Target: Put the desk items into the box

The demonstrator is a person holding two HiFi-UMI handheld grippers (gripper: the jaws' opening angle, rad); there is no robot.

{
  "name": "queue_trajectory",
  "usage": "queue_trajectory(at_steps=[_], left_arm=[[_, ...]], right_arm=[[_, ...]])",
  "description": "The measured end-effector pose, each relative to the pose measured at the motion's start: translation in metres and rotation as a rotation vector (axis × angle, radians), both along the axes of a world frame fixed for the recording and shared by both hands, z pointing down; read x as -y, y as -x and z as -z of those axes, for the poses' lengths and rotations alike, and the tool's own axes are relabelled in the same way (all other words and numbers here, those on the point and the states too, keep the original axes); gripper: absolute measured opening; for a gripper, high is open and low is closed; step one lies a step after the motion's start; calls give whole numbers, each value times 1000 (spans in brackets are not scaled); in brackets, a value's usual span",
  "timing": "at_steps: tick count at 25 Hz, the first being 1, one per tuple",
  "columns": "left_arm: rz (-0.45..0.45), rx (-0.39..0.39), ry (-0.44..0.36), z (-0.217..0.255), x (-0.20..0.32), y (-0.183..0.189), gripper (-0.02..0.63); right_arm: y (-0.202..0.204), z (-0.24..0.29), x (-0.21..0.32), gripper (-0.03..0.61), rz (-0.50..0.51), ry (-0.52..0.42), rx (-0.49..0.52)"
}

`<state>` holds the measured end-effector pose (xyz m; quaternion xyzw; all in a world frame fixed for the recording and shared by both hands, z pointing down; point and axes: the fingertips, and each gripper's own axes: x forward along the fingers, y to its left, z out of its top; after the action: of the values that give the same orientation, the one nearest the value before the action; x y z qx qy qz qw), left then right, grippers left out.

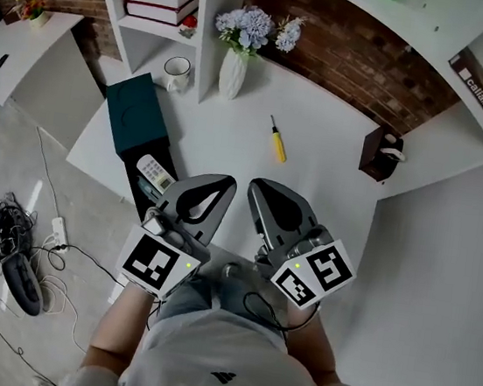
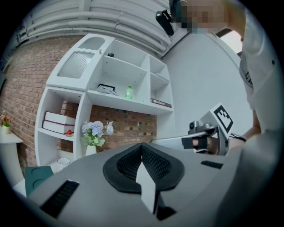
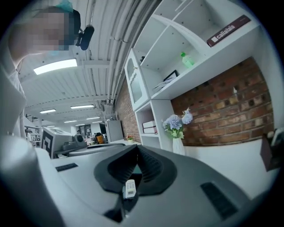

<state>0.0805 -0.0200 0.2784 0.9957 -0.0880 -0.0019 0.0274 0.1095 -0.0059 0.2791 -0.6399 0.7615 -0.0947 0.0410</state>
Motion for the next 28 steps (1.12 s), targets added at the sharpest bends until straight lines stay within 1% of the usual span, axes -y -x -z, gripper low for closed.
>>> queue_trajectory(at_steps=[3,7,14,17,21,28], left_arm=[[-45,0,7,-1,-5,-9,12],[-81,3,12,-5,-5,-11,12],[-144,34,23,-21,-4,-21,12],[-156,40,40,-26,-3,-30,12],[-165,49,27,-28,-3,-45,12],[-144,34,29,-20,11,-82,12]], right_arm=[[-6,-1,-3,9,-35,7,-1],[-7,-5,0,9,-65,14,4],[-18,-19,3,9,-117,39,12],[-30,-27,0,9,-138,54,13],[-51,-34,1,9,-159,65,30],[-91,-35,16,9,-142,78,7]])
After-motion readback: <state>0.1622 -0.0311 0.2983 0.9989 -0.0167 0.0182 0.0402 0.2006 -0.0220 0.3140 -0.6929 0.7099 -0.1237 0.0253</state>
